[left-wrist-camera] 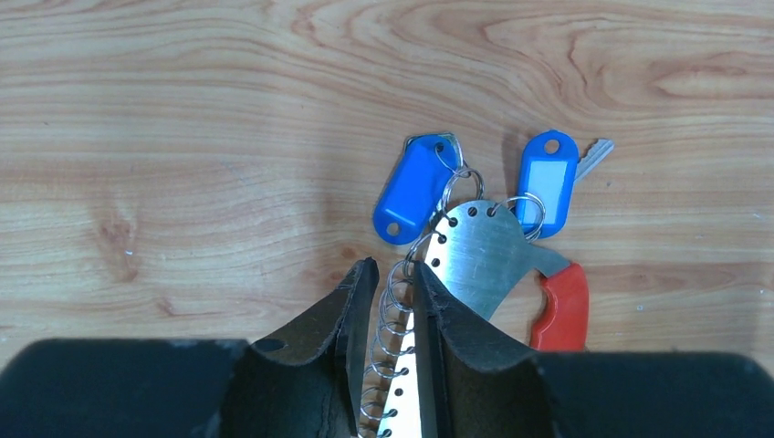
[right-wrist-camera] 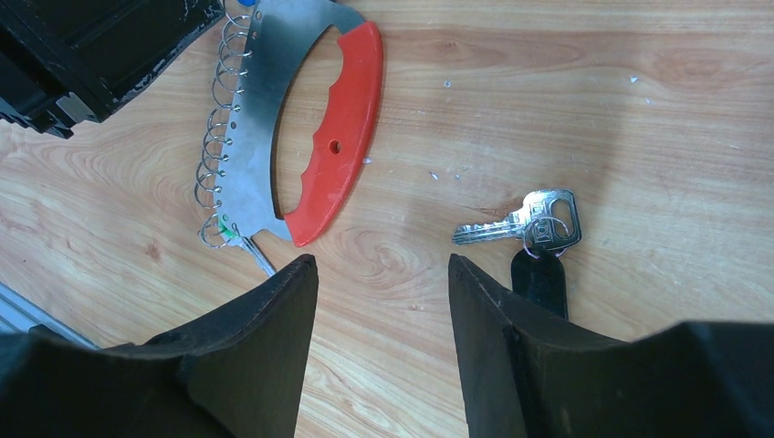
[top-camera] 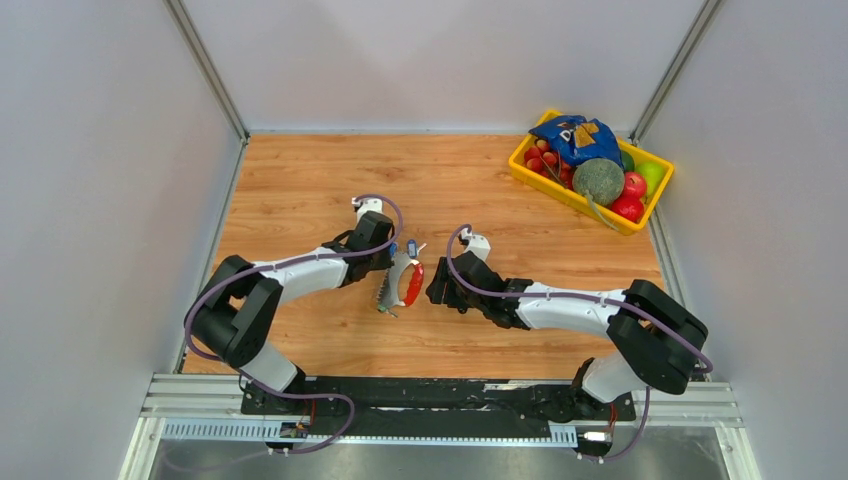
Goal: Put the keys on the keyring
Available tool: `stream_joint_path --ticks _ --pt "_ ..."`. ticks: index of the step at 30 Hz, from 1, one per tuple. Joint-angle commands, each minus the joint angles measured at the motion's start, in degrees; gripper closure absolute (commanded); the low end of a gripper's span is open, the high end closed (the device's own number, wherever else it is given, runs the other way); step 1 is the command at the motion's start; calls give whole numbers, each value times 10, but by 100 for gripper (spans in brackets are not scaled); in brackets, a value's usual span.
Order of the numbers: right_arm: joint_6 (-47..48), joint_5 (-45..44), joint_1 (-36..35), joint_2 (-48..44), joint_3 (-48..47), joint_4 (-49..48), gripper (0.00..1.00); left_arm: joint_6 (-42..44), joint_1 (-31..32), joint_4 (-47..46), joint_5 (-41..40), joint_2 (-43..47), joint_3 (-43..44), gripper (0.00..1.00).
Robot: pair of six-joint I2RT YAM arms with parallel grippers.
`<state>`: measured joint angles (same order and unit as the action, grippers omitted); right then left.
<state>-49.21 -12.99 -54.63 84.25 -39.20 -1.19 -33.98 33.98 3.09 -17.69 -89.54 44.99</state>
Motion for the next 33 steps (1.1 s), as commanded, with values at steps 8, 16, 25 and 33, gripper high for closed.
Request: stream_joint_path --ticks 8,16,25,33 --pt "7 -10 -2 3 -5 -25 42 -9 -2 -15 19 13 -20 70" --pt "1 -8 -2 0 1 -27 42 -12 -2 -18 20 12 -25 71" --pt "0 -9 -3 0 2 -28 42 -13 -2 -25 28 6 -29 77" --pt "-1 -8 -2 -2 4 -30 43 -10 -2 -26 28 16 -28 98"
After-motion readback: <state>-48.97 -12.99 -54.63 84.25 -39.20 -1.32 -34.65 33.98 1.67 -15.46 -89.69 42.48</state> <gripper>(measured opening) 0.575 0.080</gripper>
